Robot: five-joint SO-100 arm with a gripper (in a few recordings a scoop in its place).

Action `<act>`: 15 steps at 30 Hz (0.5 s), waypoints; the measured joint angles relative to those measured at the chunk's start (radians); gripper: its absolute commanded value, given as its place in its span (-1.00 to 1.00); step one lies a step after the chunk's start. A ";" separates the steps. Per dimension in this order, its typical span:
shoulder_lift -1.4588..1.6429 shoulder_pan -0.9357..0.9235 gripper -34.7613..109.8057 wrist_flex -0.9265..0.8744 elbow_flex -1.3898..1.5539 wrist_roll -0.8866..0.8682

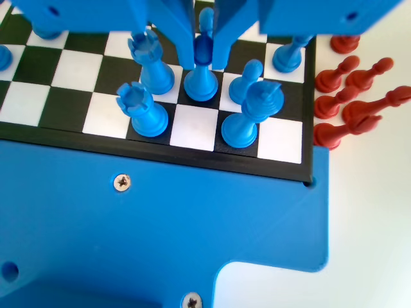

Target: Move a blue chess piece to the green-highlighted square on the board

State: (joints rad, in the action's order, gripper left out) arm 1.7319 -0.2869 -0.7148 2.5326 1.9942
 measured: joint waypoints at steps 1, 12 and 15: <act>0.000 0.000 -0.38 0.005 0.000 0.000; 0.000 0.000 -0.38 0.002 -0.002 -0.025; 0.000 0.000 -0.40 -0.031 -0.015 -0.037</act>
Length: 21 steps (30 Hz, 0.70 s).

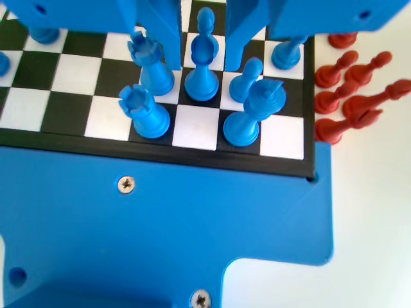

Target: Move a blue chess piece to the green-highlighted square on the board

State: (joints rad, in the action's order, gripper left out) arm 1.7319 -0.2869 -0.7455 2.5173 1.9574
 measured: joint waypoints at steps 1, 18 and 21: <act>0.005 0.000 -0.40 -0.020 -0.015 -0.002; 0.083 -0.011 -0.51 -0.442 -0.278 -0.020; 0.140 -0.006 -0.51 -0.515 -0.325 -0.046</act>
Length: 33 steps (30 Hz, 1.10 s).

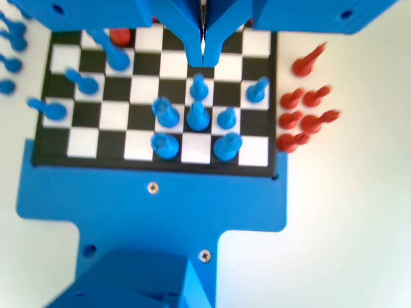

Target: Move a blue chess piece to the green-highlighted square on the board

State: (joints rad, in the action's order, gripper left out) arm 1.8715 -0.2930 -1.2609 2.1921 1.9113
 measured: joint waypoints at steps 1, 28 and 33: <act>0.021 0.005 -0.51 -0.023 -0.018 -0.009; 0.908 0.253 -0.51 -0.425 -0.051 -0.133; 0.971 0.276 -0.51 -0.368 -0.018 -0.146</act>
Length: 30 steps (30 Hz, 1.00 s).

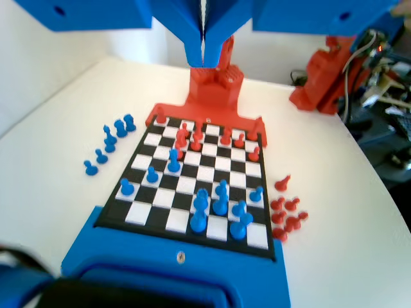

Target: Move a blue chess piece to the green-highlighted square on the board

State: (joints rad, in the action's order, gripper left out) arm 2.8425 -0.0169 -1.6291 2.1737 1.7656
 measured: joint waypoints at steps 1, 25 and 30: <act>0.003 -0.003 -0.51 0.005 0.000 0.000; 0.189 -0.008 -0.49 0.038 0.000 -0.014; 0.189 -0.008 -0.49 0.038 0.000 -0.014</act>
State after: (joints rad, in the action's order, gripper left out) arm 3.0311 -0.0245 -1.5907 2.1737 1.7518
